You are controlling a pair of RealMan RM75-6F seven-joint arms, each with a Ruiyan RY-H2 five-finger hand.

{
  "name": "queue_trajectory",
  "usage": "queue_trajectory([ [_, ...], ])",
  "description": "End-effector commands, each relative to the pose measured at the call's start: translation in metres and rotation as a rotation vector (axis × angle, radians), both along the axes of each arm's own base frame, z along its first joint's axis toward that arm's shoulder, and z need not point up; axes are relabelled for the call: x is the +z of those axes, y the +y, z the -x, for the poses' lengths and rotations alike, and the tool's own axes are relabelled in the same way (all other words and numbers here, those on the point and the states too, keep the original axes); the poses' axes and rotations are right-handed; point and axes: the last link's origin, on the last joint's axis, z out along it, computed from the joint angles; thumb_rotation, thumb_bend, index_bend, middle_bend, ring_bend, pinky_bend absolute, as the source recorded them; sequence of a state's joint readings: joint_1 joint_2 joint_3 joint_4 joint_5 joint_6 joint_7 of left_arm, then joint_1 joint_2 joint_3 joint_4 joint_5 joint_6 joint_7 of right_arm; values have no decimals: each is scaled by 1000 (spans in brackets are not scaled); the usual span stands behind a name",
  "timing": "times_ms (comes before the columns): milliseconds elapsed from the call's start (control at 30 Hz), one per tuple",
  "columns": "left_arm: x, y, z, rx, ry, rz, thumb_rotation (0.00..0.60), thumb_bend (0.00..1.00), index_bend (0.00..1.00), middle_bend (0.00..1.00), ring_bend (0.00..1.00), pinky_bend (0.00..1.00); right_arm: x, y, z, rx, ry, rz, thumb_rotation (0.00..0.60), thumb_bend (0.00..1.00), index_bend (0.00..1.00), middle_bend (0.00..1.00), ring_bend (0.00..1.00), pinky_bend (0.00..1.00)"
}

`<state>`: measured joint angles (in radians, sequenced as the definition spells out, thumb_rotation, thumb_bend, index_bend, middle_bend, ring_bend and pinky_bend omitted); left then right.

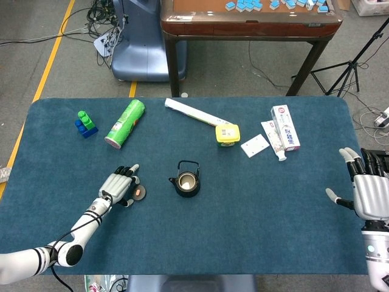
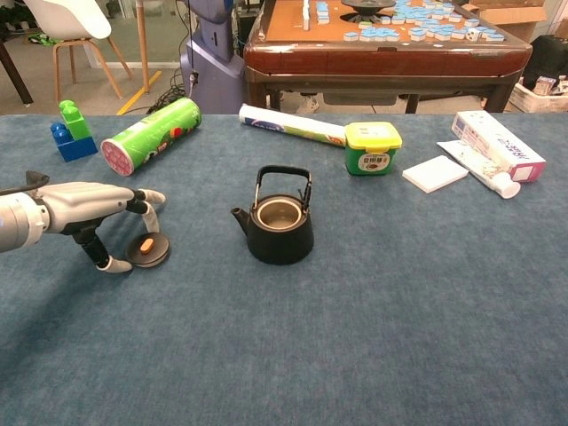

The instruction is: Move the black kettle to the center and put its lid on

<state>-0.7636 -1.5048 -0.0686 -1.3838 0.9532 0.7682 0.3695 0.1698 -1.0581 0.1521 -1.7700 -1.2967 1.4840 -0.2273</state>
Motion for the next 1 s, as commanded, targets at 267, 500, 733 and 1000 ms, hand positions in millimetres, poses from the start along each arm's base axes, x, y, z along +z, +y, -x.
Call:
queue_trajectory([
  [267,-2,-1,-5,28,-45,18,582,247,360,0,0,0,2,2,2,-6,-3,8,600,180,136,160,0,0],
  [500,-1,-1,-8,39,-82,21,574,269,392,0,0,0,3,2,2,-4,-5,15,600,180,143,160,0,0],
  [733,-2,0,-8,47,-101,18,599,269,412,0,0,0,4,3,2,-3,-6,19,600,180,145,160,0,0],
  [1000,6,0,-6,48,-133,-1,600,281,449,8,0,0,3,2,1,0,-10,19,600,180,145,160,0,0],
])
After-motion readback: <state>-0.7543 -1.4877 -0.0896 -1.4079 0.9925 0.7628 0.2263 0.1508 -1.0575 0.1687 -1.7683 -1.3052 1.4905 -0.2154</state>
